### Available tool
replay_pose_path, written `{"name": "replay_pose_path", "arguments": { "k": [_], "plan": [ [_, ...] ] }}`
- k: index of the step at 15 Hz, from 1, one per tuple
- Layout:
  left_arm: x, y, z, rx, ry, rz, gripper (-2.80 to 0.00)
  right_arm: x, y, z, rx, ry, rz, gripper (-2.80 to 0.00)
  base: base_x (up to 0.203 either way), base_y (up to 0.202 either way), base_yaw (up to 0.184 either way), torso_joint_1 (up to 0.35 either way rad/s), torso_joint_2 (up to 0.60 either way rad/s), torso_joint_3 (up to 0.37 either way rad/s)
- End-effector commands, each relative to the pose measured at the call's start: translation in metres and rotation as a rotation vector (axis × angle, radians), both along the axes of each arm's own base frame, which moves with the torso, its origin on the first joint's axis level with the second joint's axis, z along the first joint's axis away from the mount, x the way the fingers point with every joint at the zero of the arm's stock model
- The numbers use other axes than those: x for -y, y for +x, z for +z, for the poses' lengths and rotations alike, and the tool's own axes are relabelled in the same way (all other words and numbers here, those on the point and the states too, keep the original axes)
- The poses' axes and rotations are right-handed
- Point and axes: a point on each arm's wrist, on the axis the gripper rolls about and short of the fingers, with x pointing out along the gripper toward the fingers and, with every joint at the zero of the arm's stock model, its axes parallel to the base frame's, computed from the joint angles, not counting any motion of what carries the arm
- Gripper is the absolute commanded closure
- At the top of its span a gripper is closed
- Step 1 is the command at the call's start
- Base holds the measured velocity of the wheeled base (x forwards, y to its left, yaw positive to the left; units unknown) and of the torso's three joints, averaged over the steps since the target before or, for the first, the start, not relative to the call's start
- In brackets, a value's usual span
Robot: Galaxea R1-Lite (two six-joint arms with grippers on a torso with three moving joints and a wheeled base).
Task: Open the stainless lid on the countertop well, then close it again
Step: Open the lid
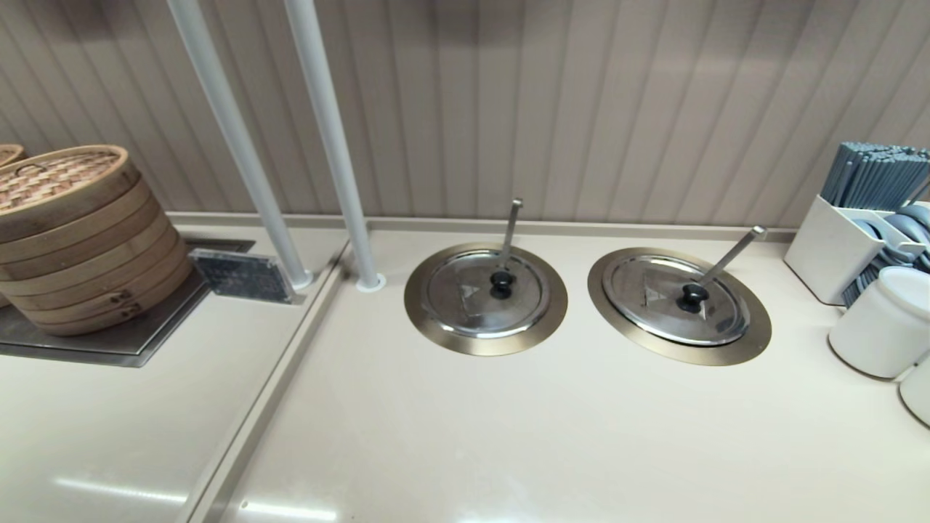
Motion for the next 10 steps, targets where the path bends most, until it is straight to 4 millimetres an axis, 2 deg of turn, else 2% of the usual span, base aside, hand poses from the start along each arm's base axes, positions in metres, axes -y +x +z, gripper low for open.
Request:
{"name": "replay_pose_path", "arguments": {
  "k": [1,4,7,8,10],
  "plan": [
    [0.0,0.0,0.0,0.001,0.0,0.0,0.0,0.0,0.0,0.0,-0.001,0.0,-0.001,0.0,0.0,0.0,0.0,0.0,0.0,0.0],
    [0.0,0.0,0.0,0.002,0.0,0.0,0.0,0.0,-0.001,0.004,0.009,-0.014,-0.004,0.0,0.0,0.0,0.0,0.0,0.0,0.0],
    [0.0,0.0,0.0,0.001,0.0,0.0,0.0,0.0,-0.011,0.049,0.033,-0.01,-0.004,0.0,0.0,0.0,0.0,0.0,0.0,0.0],
    [0.0,0.0,0.0,0.001,0.0,0.0,0.0,0.0,-0.008,0.063,-0.014,-0.002,-0.002,0.0,0.0,0.0,0.0,0.0,0.0,0.0],
    [0.0,0.0,0.0,0.002,0.0,0.0,0.0,0.0,0.011,0.09,-0.138,0.026,-0.001,0.0,0.0,0.0,0.0,0.0,0.0,0.0]
  ]
}}
